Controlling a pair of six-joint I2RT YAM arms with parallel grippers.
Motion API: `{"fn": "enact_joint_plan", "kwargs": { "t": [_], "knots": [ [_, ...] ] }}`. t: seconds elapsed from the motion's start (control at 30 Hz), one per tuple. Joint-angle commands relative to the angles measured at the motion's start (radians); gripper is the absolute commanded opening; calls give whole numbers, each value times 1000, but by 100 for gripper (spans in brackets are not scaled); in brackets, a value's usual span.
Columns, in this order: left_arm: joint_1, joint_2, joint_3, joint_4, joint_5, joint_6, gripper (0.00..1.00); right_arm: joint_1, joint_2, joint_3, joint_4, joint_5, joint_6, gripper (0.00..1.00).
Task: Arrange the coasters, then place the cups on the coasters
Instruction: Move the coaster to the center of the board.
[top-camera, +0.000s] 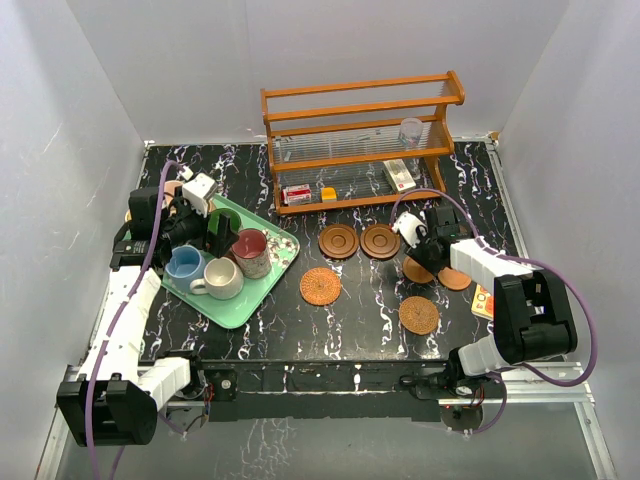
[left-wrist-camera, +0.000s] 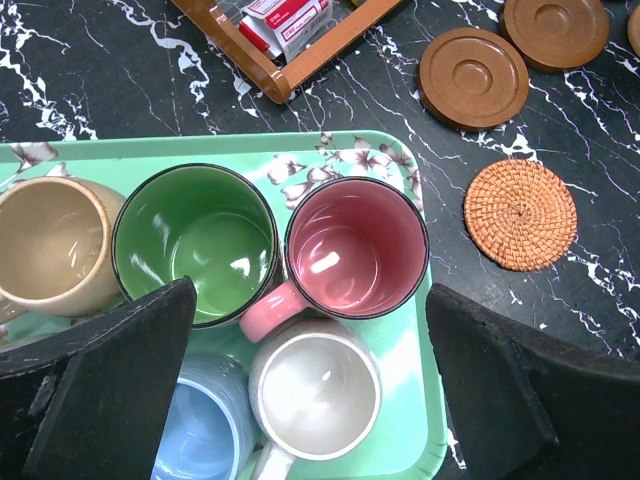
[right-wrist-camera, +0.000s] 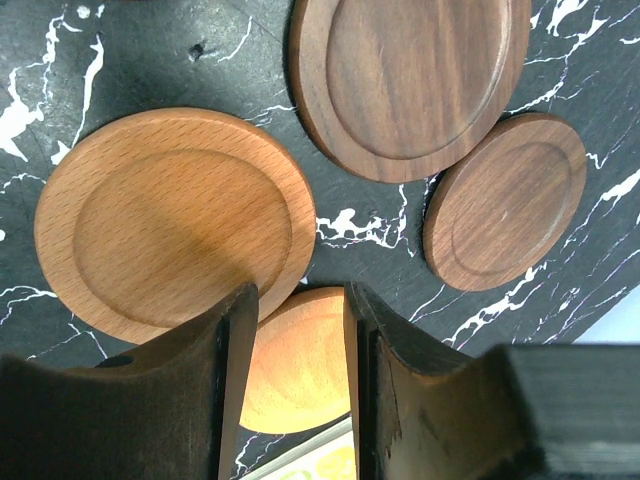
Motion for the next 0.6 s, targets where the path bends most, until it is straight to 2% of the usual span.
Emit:
{"fn": "enact_joint_plan", "kwargs": {
  "t": [0.0, 0.33, 0.57],
  "knots": [
    [8, -27, -11, 3, 33, 14, 99, -10, -11, 28, -90, -41, -18, 39],
    [10, -32, -14, 2, 36, 14, 99, -10, -29, 74, -163, -136, 27, 40],
    [12, -36, -19, 3, 39, 15, 99, -10, -41, 28, -165, -112, 18, 41]
  ]
}}
